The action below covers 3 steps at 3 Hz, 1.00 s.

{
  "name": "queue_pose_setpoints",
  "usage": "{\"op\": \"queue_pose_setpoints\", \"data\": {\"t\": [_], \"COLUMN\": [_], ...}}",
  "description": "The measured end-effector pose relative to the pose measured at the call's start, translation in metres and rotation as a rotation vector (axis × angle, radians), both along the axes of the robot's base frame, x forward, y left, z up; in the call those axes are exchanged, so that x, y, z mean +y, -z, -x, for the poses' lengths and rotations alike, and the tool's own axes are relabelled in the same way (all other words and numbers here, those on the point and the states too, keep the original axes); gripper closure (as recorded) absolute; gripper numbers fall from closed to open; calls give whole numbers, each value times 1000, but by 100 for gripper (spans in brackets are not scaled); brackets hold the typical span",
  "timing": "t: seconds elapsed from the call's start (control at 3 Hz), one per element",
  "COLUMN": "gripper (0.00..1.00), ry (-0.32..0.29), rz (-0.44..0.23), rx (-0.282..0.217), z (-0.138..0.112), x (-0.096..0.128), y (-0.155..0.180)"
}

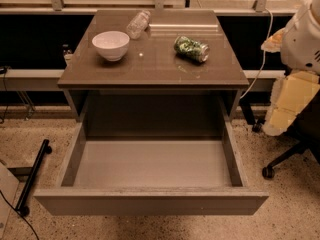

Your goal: Place green can into top drawer

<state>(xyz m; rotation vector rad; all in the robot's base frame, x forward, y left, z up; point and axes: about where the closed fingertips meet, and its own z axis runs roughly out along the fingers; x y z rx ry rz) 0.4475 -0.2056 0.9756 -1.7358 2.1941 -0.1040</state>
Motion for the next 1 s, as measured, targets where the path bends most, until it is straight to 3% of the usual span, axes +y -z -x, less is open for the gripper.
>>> {"op": "queue_pose_setpoints", "data": {"t": [0.67,1.0], "gripper": [0,0], "ry": [40,51], "rz": [-90,-112], "rx": [-51,-40], "z": [-54,-113], "x": [19,13], "y": [6,6]}}
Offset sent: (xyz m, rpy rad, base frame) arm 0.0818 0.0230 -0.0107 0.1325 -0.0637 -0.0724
